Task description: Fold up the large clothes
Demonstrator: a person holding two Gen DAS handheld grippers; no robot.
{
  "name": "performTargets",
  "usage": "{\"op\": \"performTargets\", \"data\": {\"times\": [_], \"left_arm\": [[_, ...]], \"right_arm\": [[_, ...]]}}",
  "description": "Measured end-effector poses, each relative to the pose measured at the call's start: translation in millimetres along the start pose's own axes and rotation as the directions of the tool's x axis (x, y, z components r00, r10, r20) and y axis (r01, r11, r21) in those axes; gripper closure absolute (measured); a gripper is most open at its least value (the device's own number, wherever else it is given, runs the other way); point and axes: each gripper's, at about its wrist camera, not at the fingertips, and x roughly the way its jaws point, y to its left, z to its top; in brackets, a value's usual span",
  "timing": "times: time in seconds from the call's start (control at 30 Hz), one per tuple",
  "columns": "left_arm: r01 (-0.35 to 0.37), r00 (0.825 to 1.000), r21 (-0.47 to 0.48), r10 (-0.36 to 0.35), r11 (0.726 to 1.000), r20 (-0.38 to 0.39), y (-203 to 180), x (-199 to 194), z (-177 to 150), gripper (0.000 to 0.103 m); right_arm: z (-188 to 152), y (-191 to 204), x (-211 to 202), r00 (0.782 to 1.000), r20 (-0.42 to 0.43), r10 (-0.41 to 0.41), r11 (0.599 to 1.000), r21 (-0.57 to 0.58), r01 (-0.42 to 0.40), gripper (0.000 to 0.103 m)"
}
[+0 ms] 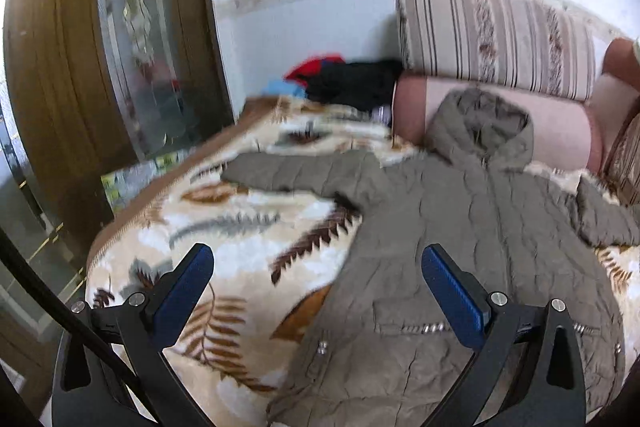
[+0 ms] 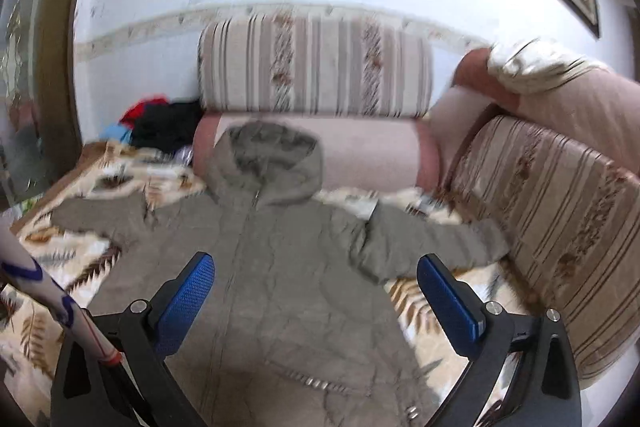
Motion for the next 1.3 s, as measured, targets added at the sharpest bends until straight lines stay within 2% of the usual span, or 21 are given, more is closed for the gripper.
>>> {"op": "performTargets", "data": {"times": [0.07, 0.17, 0.27, 0.37, 0.53, 0.77, 1.03, 1.3], "left_arm": [[0.024, 0.999, -0.005, -0.025, 1.0, -0.037, -2.3, 10.5, -5.7, 0.0], [0.061, 0.997, -0.018, -0.062, 0.998, -0.04, -5.3, 20.6, -14.7, 0.0], [0.083, 0.995, -0.025, -0.084, 0.996, -0.054, -10.9, 29.9, -13.8, 0.0], [0.084, 0.993, -0.008, -0.084, 0.996, -0.079, -16.0, 41.4, -18.3, 0.0], [0.15, 0.97, -0.021, -0.151, 0.989, -0.19, -23.1, 68.3, -31.4, 0.0], [0.175, 0.946, 0.003, -0.168, 0.984, -0.276, -34.7, 79.2, -42.9, 0.0], [0.2, 0.932, -0.002, -0.191, 0.98, -0.308, -35.3, 77.5, -44.5, 0.0], [0.228, 0.928, -0.058, -0.235, 0.972, -0.288, -27.4, 75.1, -45.6, 0.0]], "right_arm": [[-12.3, 2.3, 14.3, 0.998, -0.062, 0.018, 1.0, 0.006, -0.017, 0.0], [-27.3, -1.4, 29.9, 0.992, -0.116, 0.04, 0.999, 0.041, -0.036, 0.0], [-33.4, -10.7, 38.7, 0.992, -0.121, 0.023, 0.997, 0.081, -0.013, 0.0], [-36.4, -13.4, 44.9, 0.995, -0.096, -0.015, 0.997, 0.072, 0.022, 0.0], [-48.5, -10.4, 58.8, 0.991, -0.135, 0.014, 0.998, 0.06, -0.006, 0.0], [-65.2, -14.5, 73.0, 0.966, -0.246, 0.084, 0.992, 0.112, -0.058, 0.0], [-67.2, -17.0, 71.0, 0.961, -0.267, 0.078, 0.99, 0.137, -0.042, 0.001], [-70.2, -11.5, 66.7, 0.954, -0.291, 0.065, 0.992, 0.119, -0.031, 0.002]]}}
